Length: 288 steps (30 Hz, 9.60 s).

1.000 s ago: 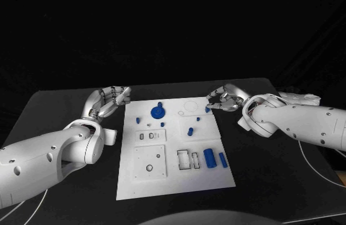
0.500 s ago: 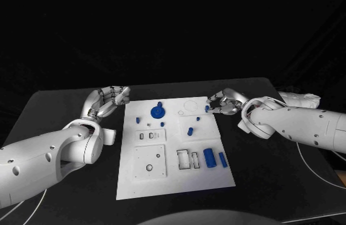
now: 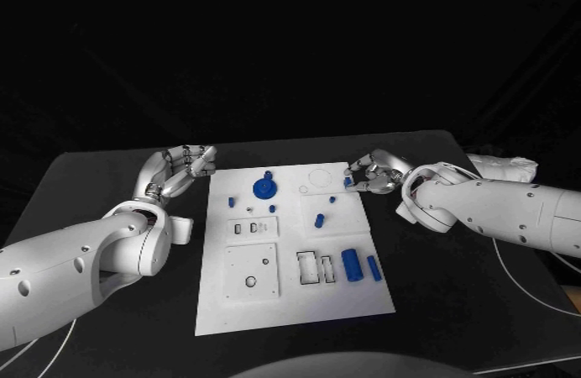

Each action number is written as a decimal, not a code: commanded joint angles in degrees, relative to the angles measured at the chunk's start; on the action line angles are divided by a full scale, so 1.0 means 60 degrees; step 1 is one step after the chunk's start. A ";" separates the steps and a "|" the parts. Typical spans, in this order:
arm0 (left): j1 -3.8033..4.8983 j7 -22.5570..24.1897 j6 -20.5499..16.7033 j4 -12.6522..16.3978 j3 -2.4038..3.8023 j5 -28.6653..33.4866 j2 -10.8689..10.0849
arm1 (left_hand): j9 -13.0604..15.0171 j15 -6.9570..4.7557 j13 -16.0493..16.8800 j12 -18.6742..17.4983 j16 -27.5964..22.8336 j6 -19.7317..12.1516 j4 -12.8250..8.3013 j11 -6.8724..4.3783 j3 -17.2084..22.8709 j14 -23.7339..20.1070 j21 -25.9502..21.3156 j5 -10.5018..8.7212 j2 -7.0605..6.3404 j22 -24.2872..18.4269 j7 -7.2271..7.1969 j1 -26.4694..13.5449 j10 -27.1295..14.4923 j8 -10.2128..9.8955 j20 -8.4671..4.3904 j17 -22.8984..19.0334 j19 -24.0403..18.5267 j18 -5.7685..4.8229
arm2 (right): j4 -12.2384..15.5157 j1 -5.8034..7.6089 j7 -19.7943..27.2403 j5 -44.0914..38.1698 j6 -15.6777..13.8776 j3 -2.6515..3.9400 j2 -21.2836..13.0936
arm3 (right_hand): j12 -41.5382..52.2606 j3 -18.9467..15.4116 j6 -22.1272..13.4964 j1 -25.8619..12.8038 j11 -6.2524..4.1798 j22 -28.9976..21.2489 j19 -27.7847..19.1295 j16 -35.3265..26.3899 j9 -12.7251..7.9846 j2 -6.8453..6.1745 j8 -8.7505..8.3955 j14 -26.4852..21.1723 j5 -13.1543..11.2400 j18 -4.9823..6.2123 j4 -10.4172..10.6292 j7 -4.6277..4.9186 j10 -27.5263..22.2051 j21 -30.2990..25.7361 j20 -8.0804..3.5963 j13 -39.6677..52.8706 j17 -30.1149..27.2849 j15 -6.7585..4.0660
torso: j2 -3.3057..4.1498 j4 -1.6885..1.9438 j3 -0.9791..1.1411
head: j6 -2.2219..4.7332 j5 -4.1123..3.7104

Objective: Assemble the parts on the task board

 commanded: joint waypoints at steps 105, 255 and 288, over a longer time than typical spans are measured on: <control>-0.0005 0.0080 0.0062 -0.0023 -0.0002 -0.0047 0.0061 | 0.0022 0.0015 -0.0002 -0.0062 0.0055 0.0083 0.0002 0.0049 -0.0112 -0.0092 -0.0066 0.0084 0.0148 -0.0007 0.0283 0.0058 0.0034 -0.0069 0.0020 0.0015 -0.0081 0.0106 | 0.2833 0.0397 -0.2176 0.0116 -0.1642 0.0046 0.1646 | 0.0027 -0.0154 0.2199 0.0658 0.0292 0.2513 0.0999 0.0039 -0.0062 0.0566 0.0403 0.1012 0.0174 -0.0134 -0.0222 0.0408 0.1000 0.0043 -0.0002 0.2514 0.2508 0.0090 | 0.0013 0.0015 -0.0008 | -0.0288 0.1271; 0.1970 -0.8447 0.5058 0.1004 -0.0231 -0.5562 0.0195 | 0.0279 -0.1286 1.4383 1.1747 1.1342 0.1124 0.0087 -0.0894 -0.0458 0.7560 1.2303 0.0473 -0.2154 1.4330 -0.0458 -0.1732 0.7338 -0.0170 -0.1670 1.3745 0.7692 -0.1636 | 0.4314 0.1537 -0.0460 0.2273 -0.1915 -0.0028 -0.0368 | 0.0027 -0.1329 -0.0144 -0.1989 0.1269 0.2513 0.0999 0.0039 -0.0673 0.0578 0.0068 0.1012 0.1828 -0.0134 0.1936 0.1460 0.1000 0.0043 0.1032 0.2514 0.2508 0.1147 | -0.0192 -0.0139 0.0178 | -0.0737 0.1646; 0.1926 -1.1694 0.7115 0.0385 -0.0535 -0.5989 0.1520 | 0.2312 -0.1589 1.4383 1.1747 1.1342 0.2731 0.0069 -0.1382 0.0005 0.7560 1.2303 0.1810 -0.1582 1.4330 -0.1042 -0.2956 0.7338 0.0842 -0.1520 1.3745 0.7692 -0.1636 | 0.4006 0.1218 -0.1390 0.2239 -0.0702 -0.0104 -0.0539 | 0.0027 -0.1382 -0.0104 -0.2020 0.1276 0.2513 0.0999 0.0039 -0.0655 0.0666 0.0114 0.1012 0.1837 -0.0134 0.1957 0.1461 0.1000 0.0043 0.1052 0.2514 0.2508 0.1161 | -0.0198 -0.0169 0.0182 | -0.0813 0.1693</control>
